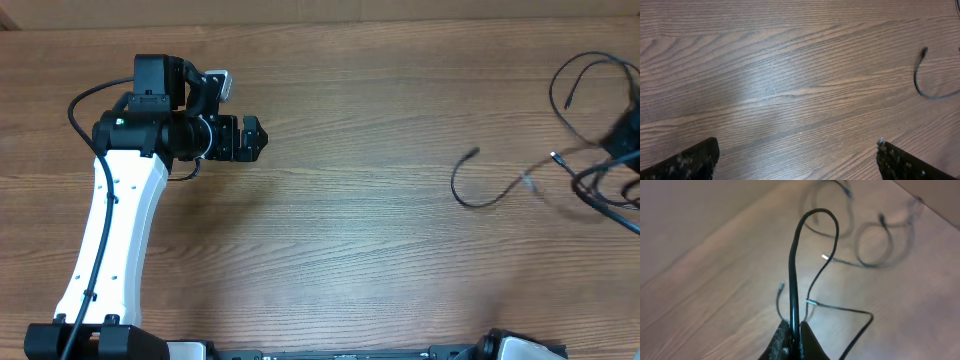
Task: Untangle cables
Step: 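Lift the cable and carry it rightward with the right gripper, then lower the cable at the right edge and open the right gripper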
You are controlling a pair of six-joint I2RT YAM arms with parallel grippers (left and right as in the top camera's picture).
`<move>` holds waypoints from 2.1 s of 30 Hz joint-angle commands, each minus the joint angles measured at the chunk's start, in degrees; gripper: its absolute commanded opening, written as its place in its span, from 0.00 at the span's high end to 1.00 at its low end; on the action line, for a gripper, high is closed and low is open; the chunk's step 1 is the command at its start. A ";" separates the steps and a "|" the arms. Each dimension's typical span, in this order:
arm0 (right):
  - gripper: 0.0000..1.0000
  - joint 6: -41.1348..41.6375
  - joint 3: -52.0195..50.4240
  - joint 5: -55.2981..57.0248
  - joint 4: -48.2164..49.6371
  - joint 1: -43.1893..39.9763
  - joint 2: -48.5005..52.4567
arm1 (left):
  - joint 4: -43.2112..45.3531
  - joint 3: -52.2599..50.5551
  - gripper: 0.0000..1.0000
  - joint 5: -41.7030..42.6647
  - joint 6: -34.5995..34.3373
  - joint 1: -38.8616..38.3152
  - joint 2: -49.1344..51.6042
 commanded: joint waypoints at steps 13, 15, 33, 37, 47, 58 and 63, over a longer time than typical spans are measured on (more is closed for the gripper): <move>0.96 0.94 1.55 10.40 -1.07 -23.39 4.70 | 0.04 0.44 0.00 -0.17 0.68 -0.42 0.00; 0.96 2.62 1.55 10.40 -1.07 -26.18 6.93 | 0.07 0.44 0.00 -0.17 0.68 -0.42 0.00; 0.96 6.67 1.53 7.23 12.79 -42.05 24.85 | 0.04 0.44 0.00 -0.17 0.66 -0.42 0.00; 0.90 6.64 1.51 3.26 14.25 -43.76 28.02 | 0.04 0.44 0.00 -0.20 0.66 -0.42 0.00; 0.36 6.60 1.03 -1.22 14.53 -44.04 34.99 | 0.04 0.44 0.00 -0.17 0.68 -0.42 0.00; 0.00 -13.20 1.03 -32.33 12.50 -43.56 35.23 | 0.04 0.44 0.00 -0.17 0.68 -0.42 0.00; 0.00 -20.94 1.03 -39.34 8.76 -40.85 35.23 | 0.04 0.44 0.00 -0.17 0.66 -0.42 -0.02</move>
